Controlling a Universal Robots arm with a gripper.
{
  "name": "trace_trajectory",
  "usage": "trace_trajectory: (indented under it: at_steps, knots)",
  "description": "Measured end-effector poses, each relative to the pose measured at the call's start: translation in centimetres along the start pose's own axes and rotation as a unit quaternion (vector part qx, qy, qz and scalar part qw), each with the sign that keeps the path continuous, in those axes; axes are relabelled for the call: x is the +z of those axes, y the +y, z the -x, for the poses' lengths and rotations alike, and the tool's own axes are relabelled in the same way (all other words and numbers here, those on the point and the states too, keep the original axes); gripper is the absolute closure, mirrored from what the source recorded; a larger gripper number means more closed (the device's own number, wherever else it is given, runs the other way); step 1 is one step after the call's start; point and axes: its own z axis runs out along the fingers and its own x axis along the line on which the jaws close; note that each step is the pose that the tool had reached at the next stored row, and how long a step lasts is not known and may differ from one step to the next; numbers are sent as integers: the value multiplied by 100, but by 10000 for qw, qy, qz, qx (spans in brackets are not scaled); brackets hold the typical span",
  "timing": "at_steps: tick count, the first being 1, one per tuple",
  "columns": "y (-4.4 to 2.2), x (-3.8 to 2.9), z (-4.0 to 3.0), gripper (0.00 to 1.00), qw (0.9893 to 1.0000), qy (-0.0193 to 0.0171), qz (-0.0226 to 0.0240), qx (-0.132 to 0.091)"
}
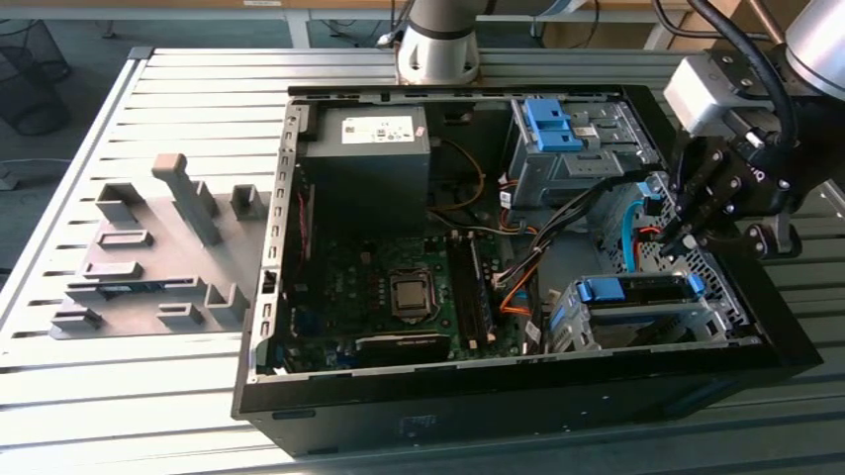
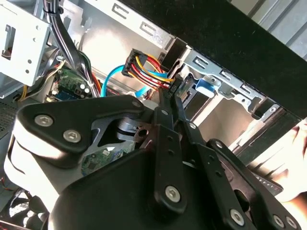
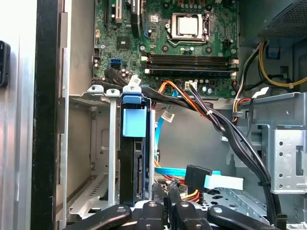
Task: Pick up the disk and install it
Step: 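Insert the first disk wire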
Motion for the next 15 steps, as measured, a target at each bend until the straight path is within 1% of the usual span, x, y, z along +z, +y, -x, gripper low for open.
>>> trace_trajectory:
  at_steps: [1, 5, 7, 12, 15]
  knots:
    - [14, 0, 0, 84, 10000, 0, -3, -1]
    - [111, 3, -15, 84, 10000, -1, -24, -4]
    - [124, 4, -29, 84, 10000, 0, -25, -6]
    - [127, 18, -88, 84, 10000, 0, -30, -6]
    - [127, 19, -90, 84, 10000, 0, -31, -6]
